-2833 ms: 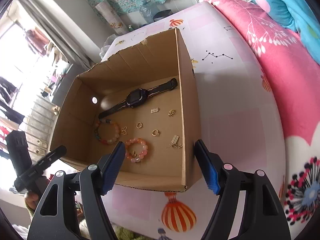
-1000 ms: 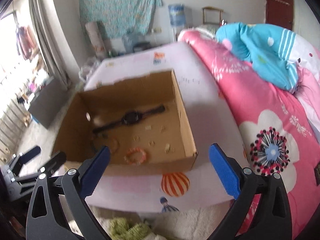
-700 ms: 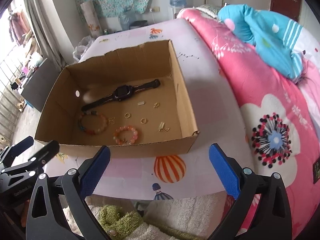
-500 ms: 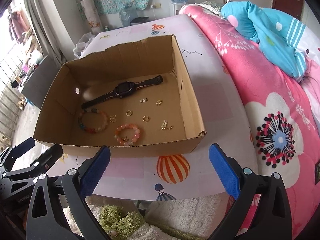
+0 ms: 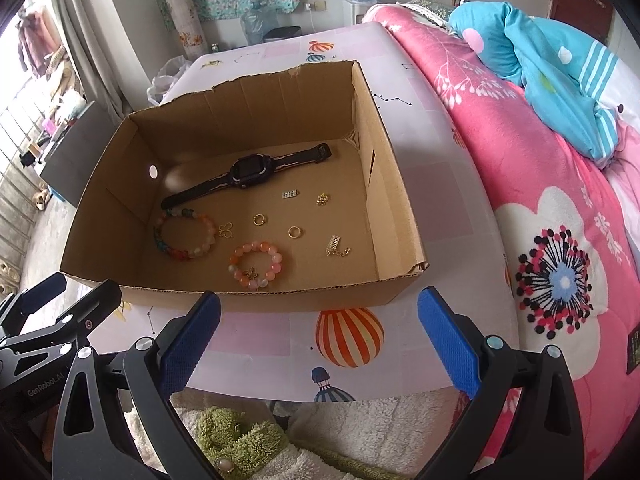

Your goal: Organize jewelry

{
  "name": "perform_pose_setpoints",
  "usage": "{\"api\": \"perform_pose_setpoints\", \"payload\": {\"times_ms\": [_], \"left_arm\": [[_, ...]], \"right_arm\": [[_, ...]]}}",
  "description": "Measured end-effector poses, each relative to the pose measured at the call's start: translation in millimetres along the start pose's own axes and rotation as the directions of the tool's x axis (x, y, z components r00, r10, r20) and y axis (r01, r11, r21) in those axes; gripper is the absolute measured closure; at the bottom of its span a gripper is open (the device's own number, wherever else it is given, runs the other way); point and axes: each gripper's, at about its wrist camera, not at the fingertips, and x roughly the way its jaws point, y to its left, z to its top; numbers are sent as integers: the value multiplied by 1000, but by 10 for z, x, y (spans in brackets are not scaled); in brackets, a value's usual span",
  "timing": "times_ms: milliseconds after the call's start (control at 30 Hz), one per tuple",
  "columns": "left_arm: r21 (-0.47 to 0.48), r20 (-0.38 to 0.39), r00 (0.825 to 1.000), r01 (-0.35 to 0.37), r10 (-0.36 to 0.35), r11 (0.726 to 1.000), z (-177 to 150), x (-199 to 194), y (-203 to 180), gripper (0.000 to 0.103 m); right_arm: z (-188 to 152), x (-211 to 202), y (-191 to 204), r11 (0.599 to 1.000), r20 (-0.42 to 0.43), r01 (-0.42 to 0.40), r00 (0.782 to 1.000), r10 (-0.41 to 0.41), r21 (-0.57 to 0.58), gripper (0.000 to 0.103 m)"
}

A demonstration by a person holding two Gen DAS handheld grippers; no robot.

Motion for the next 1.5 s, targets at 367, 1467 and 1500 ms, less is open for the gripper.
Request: {"api": "perform_pose_setpoints", "payload": {"times_ms": [367,1467,1500], "left_arm": [[2,-18,1000,-10,10,1000,1,26,-37,9],[5,-41,999,-7,7,1000,-30,83,-48,9],[6,-41,999,-7,7,1000,-29,83,-48,9]], "right_arm": [[10,29,3,1000,-4,-7,1000,7,1,7],[10,56,-9,1000,-9,-19,1000,20,9,7],[10,56,-9,1000,-8,-19,1000,19,8,7]]}}
